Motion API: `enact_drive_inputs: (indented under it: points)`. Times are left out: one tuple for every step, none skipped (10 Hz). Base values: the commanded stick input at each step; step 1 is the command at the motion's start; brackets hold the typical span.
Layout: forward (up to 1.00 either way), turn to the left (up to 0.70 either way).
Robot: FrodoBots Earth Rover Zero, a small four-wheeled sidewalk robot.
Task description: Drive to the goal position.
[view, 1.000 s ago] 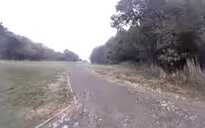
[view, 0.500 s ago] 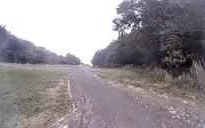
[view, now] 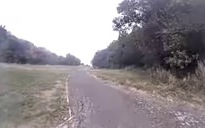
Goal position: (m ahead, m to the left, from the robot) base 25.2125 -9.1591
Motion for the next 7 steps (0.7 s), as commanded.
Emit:
enact_drive_inputs:
  points:
    - [0.45, 0.0]
    - [0.45, 0.0]
    - [0.45, 0.0]
    - [0.45, 0.0]
    - [0.45, 0.0]
    - [0.45, 0.0]
    - [0.45, 0.0]
